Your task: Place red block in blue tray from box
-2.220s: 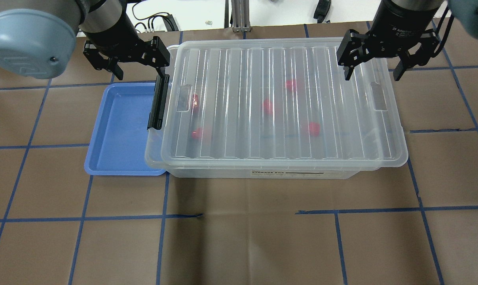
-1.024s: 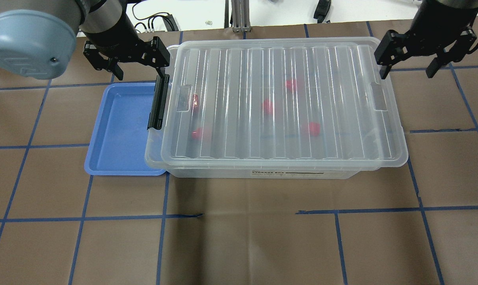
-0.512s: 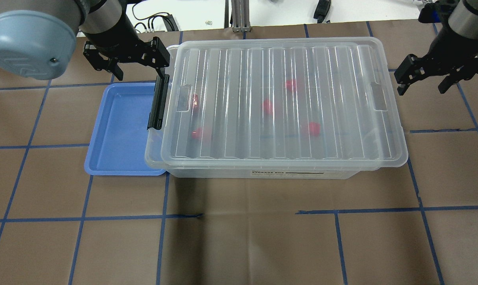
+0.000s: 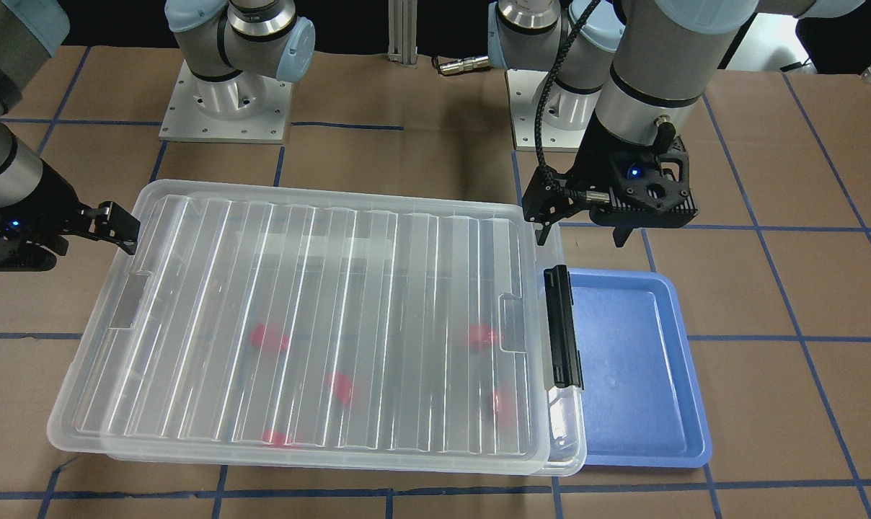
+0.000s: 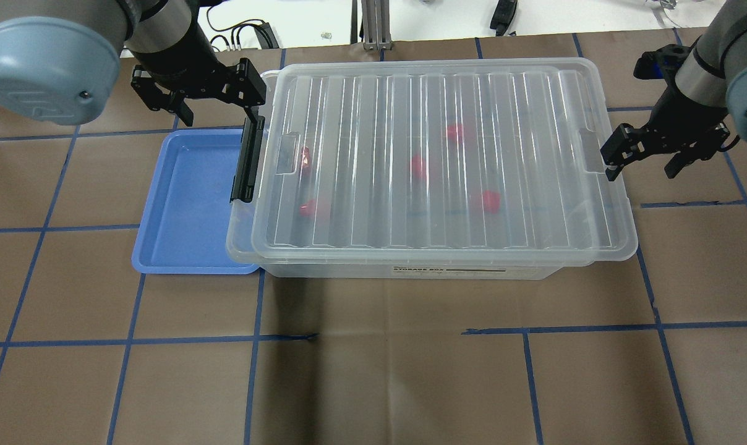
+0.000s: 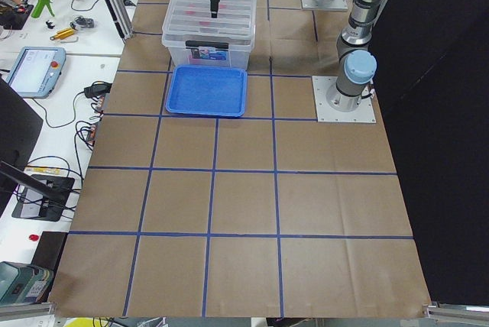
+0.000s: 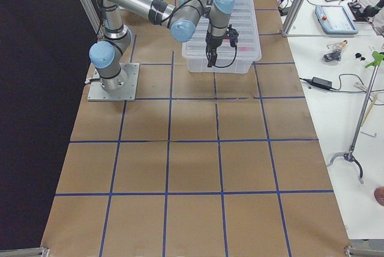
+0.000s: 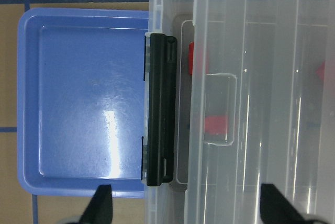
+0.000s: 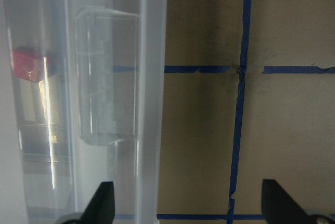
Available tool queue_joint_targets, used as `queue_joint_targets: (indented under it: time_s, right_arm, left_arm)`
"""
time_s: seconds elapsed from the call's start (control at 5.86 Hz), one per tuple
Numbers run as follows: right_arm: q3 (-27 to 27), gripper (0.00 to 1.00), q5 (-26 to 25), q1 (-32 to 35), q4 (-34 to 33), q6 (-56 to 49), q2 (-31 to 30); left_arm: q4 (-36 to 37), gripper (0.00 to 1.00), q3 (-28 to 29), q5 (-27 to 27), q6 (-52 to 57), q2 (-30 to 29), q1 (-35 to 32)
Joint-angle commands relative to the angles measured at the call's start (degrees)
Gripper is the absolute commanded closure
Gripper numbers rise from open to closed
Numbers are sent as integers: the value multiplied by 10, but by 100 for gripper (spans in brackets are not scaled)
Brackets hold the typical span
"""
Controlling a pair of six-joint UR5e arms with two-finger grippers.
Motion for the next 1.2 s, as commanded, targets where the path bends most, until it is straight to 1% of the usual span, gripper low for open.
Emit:
queue_joint_targets:
  time_s: [0.0,0.34,0.68,0.85,1.02]
  right_arm:
    - [18,0,-2,0,-41,-18,6]
    - [17,0,-6,-2,-42,-43,14]
    - [14,0,-6,-46,-59,-97,21]
    - [12,0,-8,-61,-59,-106,21]
    - [10,0,-28,-73,-58,-118,21]
  left_arm:
    - [0,2,0,1,0,0,0]
    - [0,2,0,1,0,0,0]
    - [1,2,0,0,0,0,0]
    - [1,2,0,0,0,0,0]
    - [1,2,0,1,0,0,0]
